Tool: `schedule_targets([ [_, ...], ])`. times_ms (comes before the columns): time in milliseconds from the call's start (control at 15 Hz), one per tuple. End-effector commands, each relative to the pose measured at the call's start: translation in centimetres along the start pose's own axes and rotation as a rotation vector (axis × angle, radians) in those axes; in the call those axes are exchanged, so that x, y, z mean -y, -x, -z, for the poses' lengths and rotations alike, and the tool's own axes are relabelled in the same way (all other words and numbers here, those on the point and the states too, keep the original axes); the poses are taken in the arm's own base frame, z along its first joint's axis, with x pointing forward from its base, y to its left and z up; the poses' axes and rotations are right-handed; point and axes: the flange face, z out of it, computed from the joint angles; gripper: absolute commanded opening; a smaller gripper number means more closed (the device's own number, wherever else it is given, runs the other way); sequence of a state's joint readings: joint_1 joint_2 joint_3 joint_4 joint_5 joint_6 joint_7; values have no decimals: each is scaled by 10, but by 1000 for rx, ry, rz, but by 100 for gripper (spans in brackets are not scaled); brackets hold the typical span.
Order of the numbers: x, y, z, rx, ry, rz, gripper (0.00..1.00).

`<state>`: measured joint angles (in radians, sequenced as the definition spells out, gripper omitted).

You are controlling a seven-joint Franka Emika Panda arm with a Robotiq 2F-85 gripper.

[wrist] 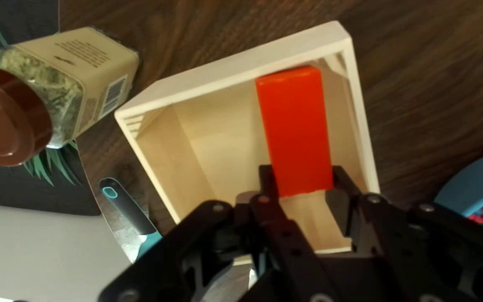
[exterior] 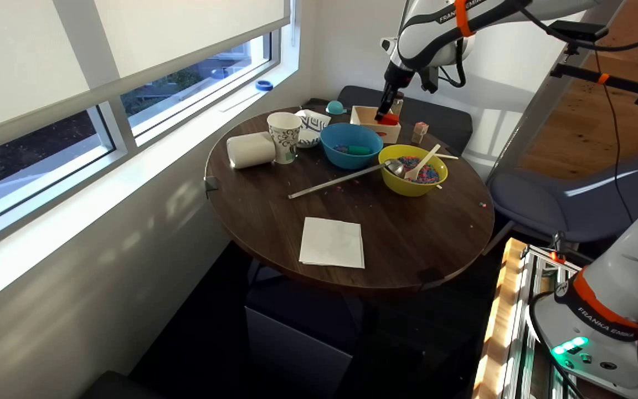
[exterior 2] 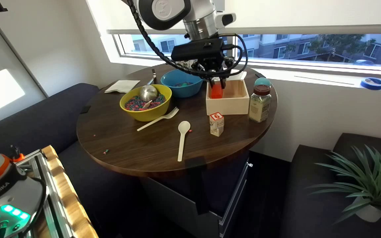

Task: Pick up the red rectangular block from the blue bowl and put it in the square open box, pick up the green rectangular block from the blue bowl and put it in the square open box

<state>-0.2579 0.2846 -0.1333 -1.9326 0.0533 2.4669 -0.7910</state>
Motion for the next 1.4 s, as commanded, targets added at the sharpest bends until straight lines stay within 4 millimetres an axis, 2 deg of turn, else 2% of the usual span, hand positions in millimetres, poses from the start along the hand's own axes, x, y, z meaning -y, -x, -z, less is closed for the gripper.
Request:
schedule_targets([
  [0, -8, -7, -14, -25, -1, -20, 10],
  [267, -9, -15, -23, -27, -15, -23, 10],
  [333, -9, -16, -25, -28, -19, -25, 16],
  [400, -8, -17, -26, -32, -21, -26, 60],
  [467, -8, -20, -25, -39, -21, -26, 61],
  [667, -7, -28, -13, -65, -20, -22, 83],
  [800, -2, -34, 3, -73, -23, -21, 99],
  [1000, 12, -41, 29, -79, -44, -43, 100],
  [1333, 57, -53, 66, -21, -131, -139, 100],
])
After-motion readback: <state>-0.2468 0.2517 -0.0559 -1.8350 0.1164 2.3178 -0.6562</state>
